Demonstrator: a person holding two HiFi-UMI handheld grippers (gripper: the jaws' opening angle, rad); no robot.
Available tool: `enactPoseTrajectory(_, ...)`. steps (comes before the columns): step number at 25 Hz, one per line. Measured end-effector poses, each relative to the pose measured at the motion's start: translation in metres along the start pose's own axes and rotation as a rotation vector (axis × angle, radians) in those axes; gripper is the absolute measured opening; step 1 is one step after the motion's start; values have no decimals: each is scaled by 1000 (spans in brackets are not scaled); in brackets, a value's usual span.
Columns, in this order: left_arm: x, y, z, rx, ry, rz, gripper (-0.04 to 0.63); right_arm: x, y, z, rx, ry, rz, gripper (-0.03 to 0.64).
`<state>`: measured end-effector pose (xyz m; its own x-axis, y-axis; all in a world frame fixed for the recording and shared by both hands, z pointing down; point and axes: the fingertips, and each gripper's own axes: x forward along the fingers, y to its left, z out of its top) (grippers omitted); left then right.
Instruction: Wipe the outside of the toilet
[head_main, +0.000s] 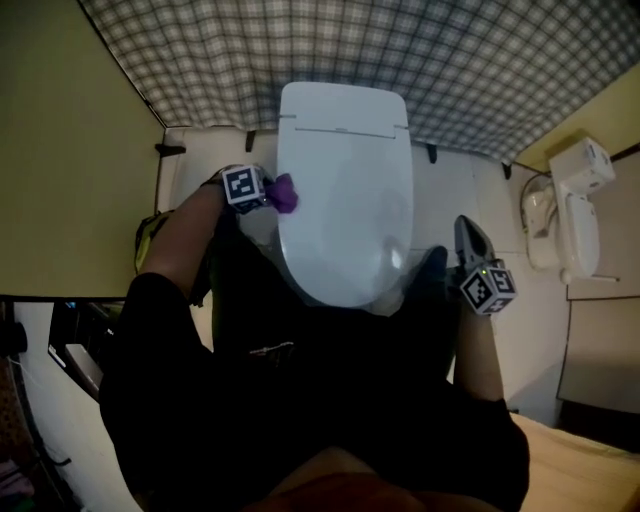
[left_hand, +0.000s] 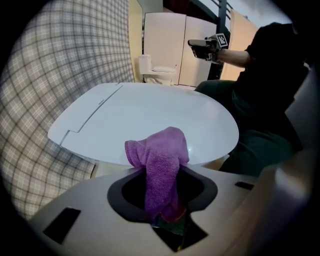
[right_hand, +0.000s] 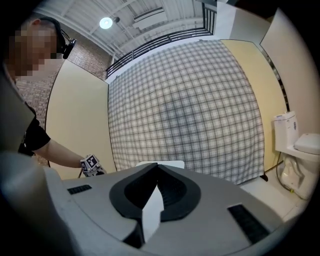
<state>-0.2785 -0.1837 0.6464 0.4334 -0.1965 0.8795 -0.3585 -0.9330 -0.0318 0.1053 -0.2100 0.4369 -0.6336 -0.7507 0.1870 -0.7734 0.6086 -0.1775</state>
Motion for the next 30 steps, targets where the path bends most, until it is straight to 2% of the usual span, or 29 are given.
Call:
enactPoseTrajectory(6, 5, 1, -3, 0, 14, -3, 130, -9, -5, 0, -1, 11, -11, 3)
enactPoseTrajectory(16, 12, 1, 20, -81, 58, -5, 130, -39, -45, -14, 57, -33, -32, 3)
enactPoseTrajectory(19, 28, -3, 57, -57, 41, -8, 130, -49, -66, -23, 92, -48, -47, 3)
enactPoseTrajectory(26, 98, 2, 182, 23, 45, -30, 130, -72, -108, -40, 111, -64, -78, 3)
enactPoseTrajectory(30, 129, 8, 240, 61, 55, -56, 132, -82, -131, -50, 128, -74, -83, 3)
